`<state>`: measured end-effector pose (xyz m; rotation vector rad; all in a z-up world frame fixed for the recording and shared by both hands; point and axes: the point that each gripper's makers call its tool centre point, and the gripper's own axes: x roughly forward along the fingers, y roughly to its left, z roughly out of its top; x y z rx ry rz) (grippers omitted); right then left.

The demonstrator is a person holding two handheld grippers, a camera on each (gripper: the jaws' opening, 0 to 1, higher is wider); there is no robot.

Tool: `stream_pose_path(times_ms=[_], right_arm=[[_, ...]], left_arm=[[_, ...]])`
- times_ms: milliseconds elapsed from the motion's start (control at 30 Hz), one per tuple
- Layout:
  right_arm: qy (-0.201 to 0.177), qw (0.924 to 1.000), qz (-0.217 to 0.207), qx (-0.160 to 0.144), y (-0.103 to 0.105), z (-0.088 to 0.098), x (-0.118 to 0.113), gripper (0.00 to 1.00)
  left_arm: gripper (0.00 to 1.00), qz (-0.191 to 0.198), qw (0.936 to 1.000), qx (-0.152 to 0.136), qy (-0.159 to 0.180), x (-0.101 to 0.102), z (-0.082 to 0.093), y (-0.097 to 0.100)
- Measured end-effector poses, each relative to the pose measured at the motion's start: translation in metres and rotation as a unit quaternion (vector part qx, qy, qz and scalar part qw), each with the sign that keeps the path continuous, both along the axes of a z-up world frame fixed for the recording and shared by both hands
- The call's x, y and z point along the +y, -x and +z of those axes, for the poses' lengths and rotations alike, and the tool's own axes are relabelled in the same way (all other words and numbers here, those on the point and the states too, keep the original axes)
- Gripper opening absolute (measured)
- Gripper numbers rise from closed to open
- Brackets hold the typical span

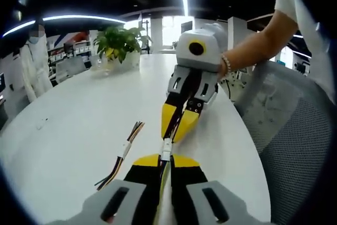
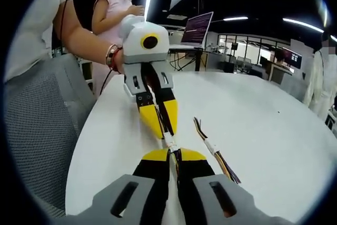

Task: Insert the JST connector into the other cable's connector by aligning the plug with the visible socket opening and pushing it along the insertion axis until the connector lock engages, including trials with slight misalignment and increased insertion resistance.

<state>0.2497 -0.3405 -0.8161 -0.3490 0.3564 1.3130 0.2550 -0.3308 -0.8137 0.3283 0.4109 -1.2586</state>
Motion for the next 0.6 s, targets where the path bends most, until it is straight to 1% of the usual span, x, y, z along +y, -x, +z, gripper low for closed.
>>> stream_pose_path(times_ms=[33, 100, 600], right_arm=[[0.002, 1.0, 0.001, -0.003, -0.0002, -0.0003, 0.0, 0.01], [0.005, 1.0, 0.001, -0.001, -0.0005, -0.0023, -0.0003, 0.01], [0.007, 1.0, 0.002, 0.004, 0.0017, -0.0037, 0.0002, 0.01]], left_arm=[[0.0, 0.0, 1.0, -0.005, -0.006, 0.0008, -0.0011, -0.0006], [0.0, -0.001, 1.0, -0.002, -0.007, 0.0004, -0.0028, -0.0001], [0.0, -0.003, 0.9999, 0.003, -0.01, 0.0006, -0.0052, 0.0014]])
